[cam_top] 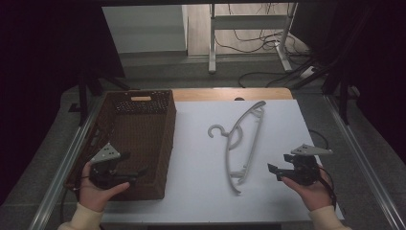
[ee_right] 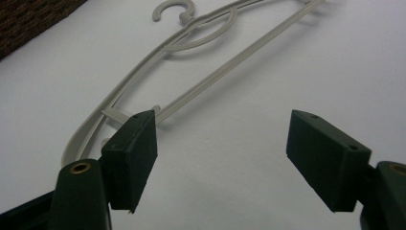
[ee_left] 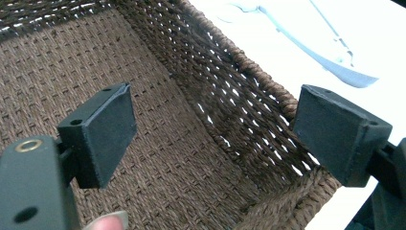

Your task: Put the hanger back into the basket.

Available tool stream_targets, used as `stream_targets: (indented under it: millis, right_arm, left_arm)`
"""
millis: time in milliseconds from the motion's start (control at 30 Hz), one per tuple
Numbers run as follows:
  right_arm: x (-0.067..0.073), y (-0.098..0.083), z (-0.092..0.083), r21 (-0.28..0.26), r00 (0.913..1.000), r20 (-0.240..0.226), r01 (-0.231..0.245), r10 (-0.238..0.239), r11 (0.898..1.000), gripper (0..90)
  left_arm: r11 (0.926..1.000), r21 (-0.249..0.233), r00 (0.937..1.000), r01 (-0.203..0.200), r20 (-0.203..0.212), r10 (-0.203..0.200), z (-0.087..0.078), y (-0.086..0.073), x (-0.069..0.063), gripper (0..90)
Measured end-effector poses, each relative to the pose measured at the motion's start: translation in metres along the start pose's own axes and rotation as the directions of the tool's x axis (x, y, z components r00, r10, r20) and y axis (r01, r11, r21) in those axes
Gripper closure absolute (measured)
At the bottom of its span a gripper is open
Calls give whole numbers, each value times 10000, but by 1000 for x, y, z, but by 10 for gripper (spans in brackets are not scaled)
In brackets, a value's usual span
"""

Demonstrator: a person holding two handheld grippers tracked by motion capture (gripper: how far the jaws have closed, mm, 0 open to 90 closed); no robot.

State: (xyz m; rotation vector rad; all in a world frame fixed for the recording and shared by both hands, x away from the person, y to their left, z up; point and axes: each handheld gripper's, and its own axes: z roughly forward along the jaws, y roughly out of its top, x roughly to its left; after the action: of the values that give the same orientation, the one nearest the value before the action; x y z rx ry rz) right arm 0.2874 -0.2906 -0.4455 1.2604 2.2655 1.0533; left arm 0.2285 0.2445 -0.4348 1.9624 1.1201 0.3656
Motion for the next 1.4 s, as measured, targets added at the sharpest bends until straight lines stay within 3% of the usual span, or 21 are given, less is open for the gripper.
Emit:
stream_targets:
  millis: [333, 467, 767, 1000, 1167, 1233, 1400]
  right_arm:
    - [11, 16, 15, 252, 9999, 146, 71, -74, 9997, 276]
    - [14, 20, 21, 348, 9999, 97, 139, -143, 9993, 281]
    - [19, 30, 32, 482, 9999, 108, 61, -66, 9988, 296]
    - [19, 48, 53, 787, 9989, 369, -305, 277, 9964, 318]
    - [20, 66, 74, 1162, 9988, 438, -274, 224, 9928, 320]
    - [20, 72, 80, 1289, 9987, 442, -318, 263, 9912, 319]
    - [18, 82, 95, 1534, 9983, 431, -451, 389, 9871, 325]
  left_arm:
    - [10000, -25, 10000, 10, 17, -10, -1, 0, 1, 148]
    - [9993, -245, 9984, 292, 486, -279, -3, 2, 0, 149]
    - [9996, -233, 9991, 189, 396, -180, -4, 3, -3, 149]
    - [9995, -280, 9995, 142, 286, -134, -6, 5, -3, 150]
    - [9994, -274, 9995, 219, 232, -212, -7, 4, -1, 149]
    - [9985, -356, 9982, 407, 448, -391, -7, 3, 1, 149]
    - [9988, -324, 9988, 358, 344, -346, -7, 3, 1, 149]
